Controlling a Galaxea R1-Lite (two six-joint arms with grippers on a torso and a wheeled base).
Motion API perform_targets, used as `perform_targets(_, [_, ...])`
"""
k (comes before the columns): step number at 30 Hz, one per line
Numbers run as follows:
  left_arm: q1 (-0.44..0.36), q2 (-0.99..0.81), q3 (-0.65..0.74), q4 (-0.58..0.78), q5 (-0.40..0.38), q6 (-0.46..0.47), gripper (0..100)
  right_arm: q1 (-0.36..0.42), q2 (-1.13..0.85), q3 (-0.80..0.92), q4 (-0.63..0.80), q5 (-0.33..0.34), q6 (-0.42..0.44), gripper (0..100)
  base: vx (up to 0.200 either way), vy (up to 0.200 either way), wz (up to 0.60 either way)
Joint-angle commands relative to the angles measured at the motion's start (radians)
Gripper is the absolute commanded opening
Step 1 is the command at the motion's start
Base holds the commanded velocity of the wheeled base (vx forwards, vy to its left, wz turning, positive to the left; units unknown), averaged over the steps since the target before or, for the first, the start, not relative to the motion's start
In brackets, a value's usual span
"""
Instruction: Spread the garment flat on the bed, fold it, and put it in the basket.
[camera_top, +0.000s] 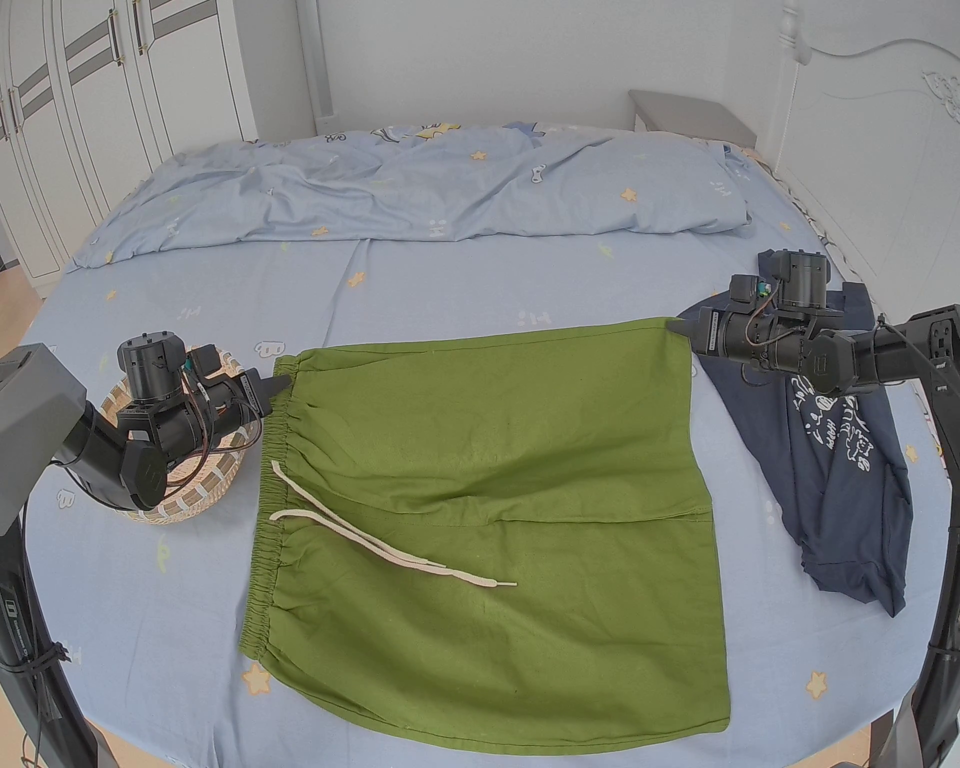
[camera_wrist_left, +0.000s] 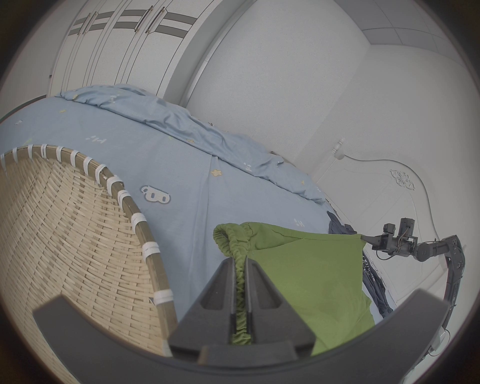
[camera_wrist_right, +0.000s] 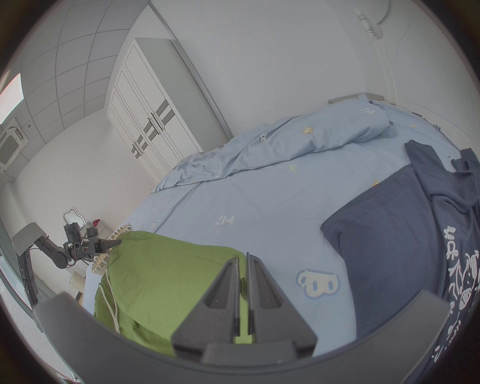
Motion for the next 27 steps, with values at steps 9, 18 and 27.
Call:
perform_targets(9, [0.003,0.038,-0.046,0.001,0.001,0.004,0,-0.008,0.085,-0.075,0.003,-0.007,0.001,0,0.0,0.0,0.0])
perform_targets(18, [-0.002,0.044,-0.046,0.0,0.001,0.006,100,-0.011,0.116,-0.108,0.023,-0.007,0.001,100,0.0,0.0,0.0])
perform_targets(27, [-0.043,-0.014,0.006,-0.051,0.001,0.006,100,-0.011,0.107,-0.096,0.02,-0.007,0.004,100,0.0,0.0,0.0])
